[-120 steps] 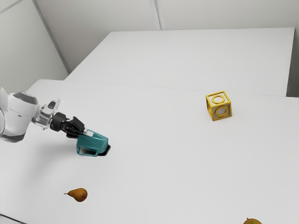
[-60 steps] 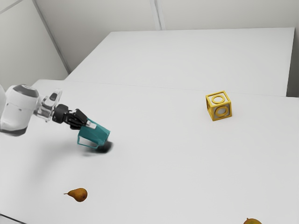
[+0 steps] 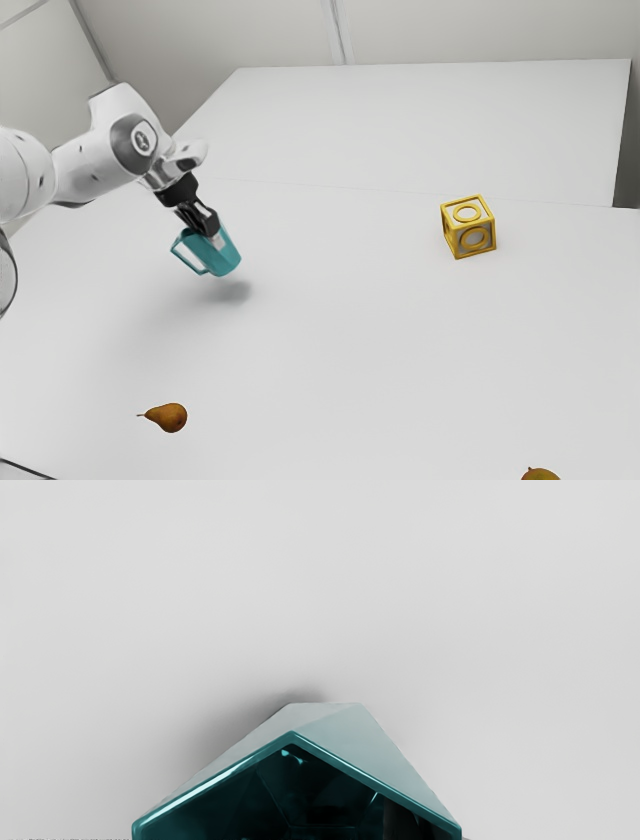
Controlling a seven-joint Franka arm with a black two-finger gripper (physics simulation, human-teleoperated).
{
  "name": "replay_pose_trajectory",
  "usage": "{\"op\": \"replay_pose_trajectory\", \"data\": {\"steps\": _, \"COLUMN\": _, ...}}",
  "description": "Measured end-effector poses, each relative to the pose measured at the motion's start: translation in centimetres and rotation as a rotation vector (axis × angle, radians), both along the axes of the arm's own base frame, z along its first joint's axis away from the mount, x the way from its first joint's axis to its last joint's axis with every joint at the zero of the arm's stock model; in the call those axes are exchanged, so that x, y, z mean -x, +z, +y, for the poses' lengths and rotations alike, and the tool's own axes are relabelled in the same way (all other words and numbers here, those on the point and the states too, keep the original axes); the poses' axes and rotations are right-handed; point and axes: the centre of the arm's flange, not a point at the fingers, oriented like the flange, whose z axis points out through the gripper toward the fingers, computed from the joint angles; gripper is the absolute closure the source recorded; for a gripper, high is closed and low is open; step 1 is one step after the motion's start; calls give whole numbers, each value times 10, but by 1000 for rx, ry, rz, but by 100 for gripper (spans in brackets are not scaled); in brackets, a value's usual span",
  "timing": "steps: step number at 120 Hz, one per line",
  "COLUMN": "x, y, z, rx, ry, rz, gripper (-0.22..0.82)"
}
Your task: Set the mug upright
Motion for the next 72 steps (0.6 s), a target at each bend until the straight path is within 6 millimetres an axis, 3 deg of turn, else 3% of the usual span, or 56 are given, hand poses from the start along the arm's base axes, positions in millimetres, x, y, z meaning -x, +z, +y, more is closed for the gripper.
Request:
{"op": "replay_pose_trajectory", "data": {"steps": 10, "x": -6, "y": -4, "z": -13, "rx": -86, "ry": 1, "rz": 4, "gripper": 77}}
{"op": "replay_pose_trajectory", "data": {"steps": 36, "x": -29, "y": -20, "z": -73, "rx": -270, "ry": -11, "rz": 13, "gripper": 77}}
{"op": "replay_pose_trajectory", "data": {"steps": 72, "x": -24, "y": -33, "z": -82, "rx": -311, "ry": 147, "rz": 16, "gripper": 77}}
